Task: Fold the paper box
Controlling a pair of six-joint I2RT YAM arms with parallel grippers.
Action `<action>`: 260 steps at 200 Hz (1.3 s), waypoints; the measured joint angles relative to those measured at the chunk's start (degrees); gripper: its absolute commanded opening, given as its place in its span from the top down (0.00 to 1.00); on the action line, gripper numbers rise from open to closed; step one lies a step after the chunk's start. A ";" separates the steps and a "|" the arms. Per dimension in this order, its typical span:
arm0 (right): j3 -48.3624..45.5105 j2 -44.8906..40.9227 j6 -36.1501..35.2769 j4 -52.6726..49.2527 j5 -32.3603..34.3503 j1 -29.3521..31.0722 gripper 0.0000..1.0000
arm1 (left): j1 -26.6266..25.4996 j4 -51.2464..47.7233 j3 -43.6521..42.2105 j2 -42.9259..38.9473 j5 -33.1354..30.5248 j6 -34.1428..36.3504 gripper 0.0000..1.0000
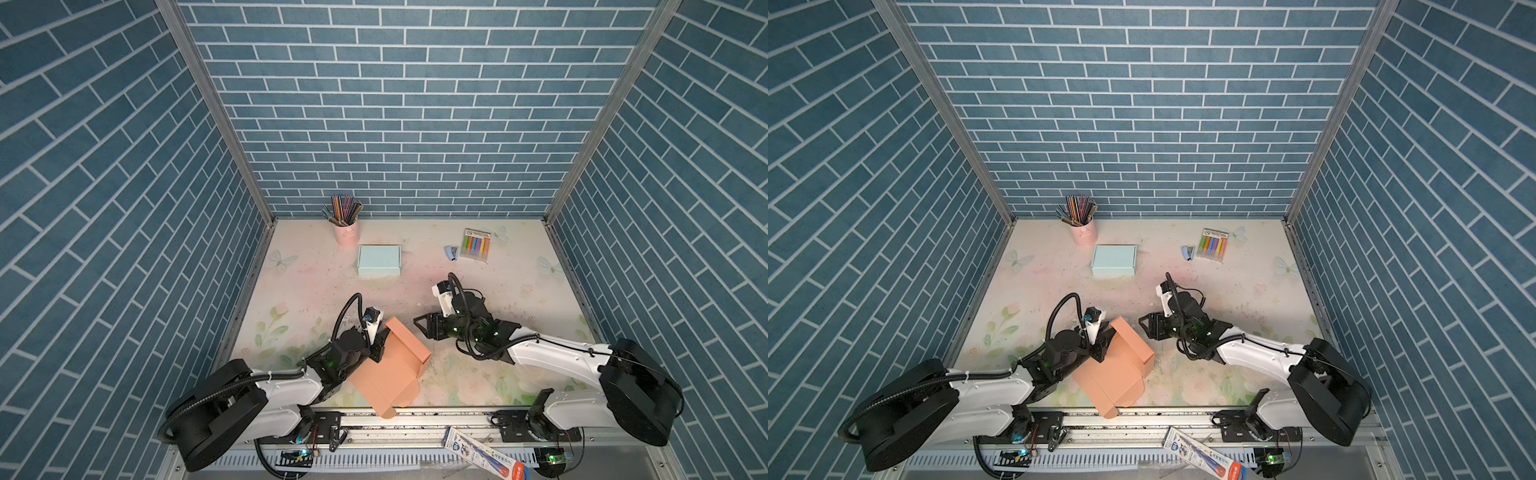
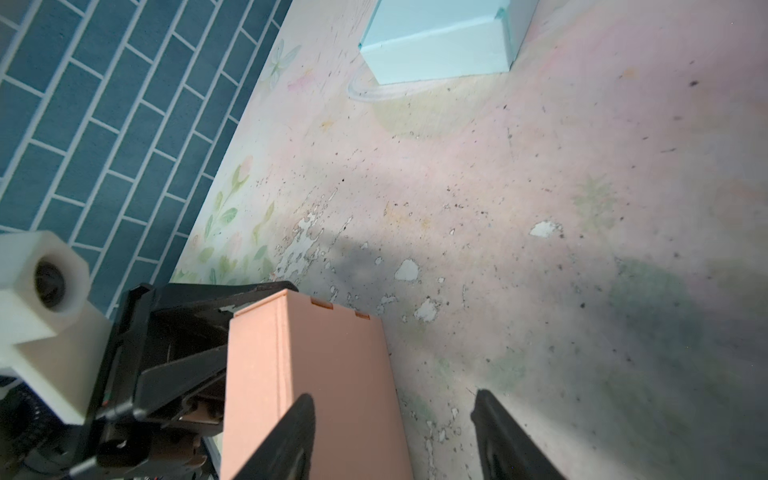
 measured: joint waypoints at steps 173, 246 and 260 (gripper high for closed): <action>20.39 9.64 -14.23 -27.19 15.93 15.93 0.27 | 1.77 -28.13 -4.87 -37.86 -3.98 -18.34 0.53; 17.73 9.25 -14.62 -26.49 14.64 11.85 0.40 | 4.39 -34.36 -1.99 -35.63 -2.12 -18.82 0.50; 15.47 7.89 -14.67 -25.42 13.25 9.68 0.41 | 4.44 -36.50 0.39 -34.10 -2.91 -19.34 0.50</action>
